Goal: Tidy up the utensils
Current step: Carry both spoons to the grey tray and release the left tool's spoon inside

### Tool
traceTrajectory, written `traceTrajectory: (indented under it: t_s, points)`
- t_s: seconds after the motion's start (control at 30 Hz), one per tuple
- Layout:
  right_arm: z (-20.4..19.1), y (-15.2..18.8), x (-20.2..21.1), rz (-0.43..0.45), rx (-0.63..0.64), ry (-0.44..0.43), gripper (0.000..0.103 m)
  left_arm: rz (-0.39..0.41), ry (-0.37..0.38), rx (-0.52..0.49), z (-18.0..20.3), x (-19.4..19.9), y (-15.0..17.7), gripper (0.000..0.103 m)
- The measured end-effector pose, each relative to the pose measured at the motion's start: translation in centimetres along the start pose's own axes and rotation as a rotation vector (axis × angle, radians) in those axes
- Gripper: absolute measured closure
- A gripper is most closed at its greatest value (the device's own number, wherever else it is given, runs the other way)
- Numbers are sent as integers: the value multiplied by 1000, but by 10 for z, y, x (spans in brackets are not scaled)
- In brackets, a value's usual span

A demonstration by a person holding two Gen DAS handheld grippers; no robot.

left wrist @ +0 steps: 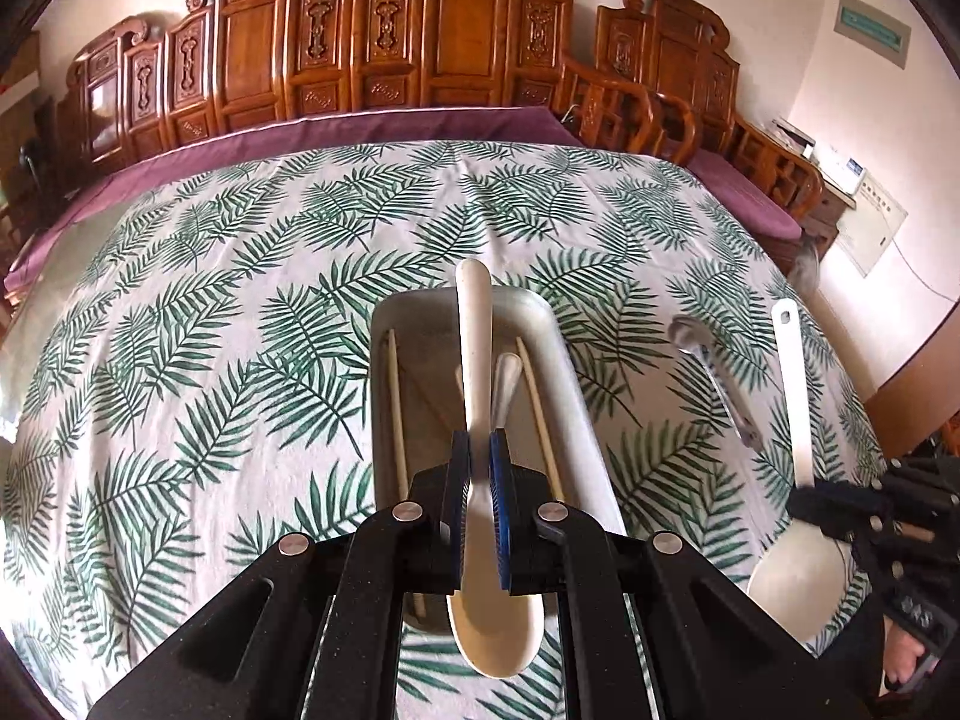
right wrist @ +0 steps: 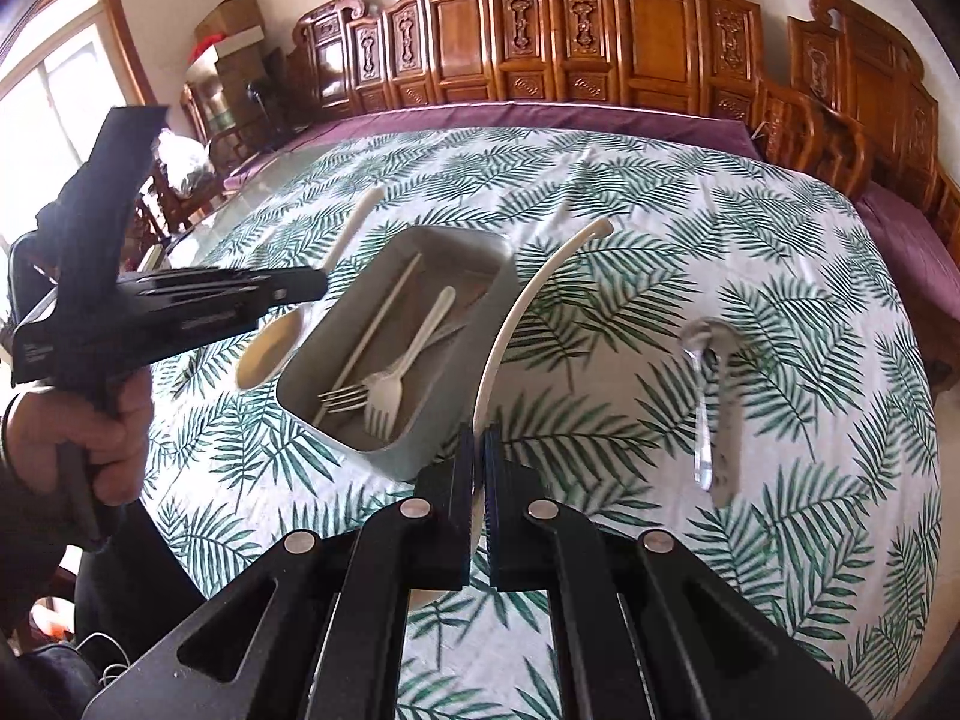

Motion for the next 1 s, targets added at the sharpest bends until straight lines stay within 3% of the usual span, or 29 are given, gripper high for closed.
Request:
traceTrajectory:
  t_s: [0.43,1.0]
  points:
    - [-29,-22,-19,-36,60,16,99,15,6,12,-12,-12,-11,96]
    - [-48,-63,-60,-56,112,16,99,55,-22,25,-49,39,9,96]
Point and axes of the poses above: each gripper's, at about its wrist camera, not at the fingertips, and x roughly against the way its jaws point, z to its right, y to its underside, the point moved 2 cm from there along -x, roughly the way its jaws point, and after that the axes turned 4 degrees about x, right-handed, at the moved point
